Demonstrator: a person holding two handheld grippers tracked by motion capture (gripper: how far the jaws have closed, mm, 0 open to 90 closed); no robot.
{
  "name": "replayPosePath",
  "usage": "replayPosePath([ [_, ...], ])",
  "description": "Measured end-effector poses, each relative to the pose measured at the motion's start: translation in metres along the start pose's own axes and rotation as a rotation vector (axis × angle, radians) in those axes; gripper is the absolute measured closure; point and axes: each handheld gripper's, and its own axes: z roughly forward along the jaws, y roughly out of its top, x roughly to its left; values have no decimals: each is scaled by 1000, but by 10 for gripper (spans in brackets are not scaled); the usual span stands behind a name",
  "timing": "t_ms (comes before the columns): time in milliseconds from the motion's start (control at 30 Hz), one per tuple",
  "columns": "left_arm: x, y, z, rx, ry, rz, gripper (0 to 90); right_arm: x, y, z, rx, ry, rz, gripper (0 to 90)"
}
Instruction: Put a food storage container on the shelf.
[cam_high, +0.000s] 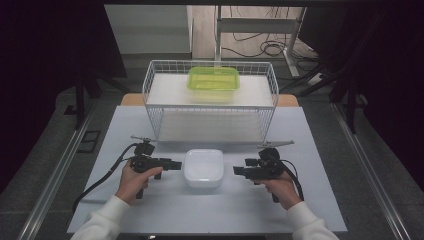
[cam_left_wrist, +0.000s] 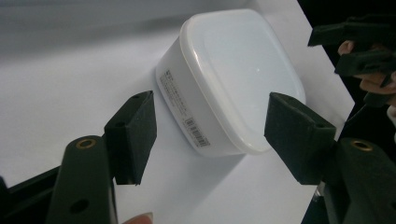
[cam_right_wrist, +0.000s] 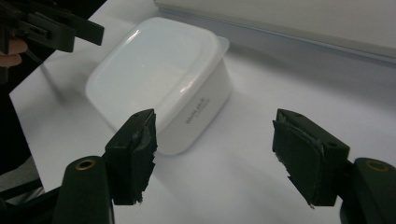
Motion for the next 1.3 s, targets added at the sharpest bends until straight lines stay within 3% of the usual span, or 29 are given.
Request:
replayPosePath([
  [167,2,1,6,6,-18,-16,345,5,4,13,15,19,17,321],
  [367,4,2,11,10,-56,-47,359,8,8,22,4,49,71,344],
  [500,5,2,15,13,-43,-55,367,8,8,26,11,56,99,381],
  [700,5,2,15,6,-63,-72,381,6,10,30,11,66,143,425],
  [867,8,4,21,-8,-92,-114,427,3,11,39,23,77,181,452],
  [1200,11,2,26,25,-79,-142,534,-3,12,48,29,121,258,545],
  [1300,11,1,28,28,-105,-148,585,-5,12,50,39,139,272,579],
])
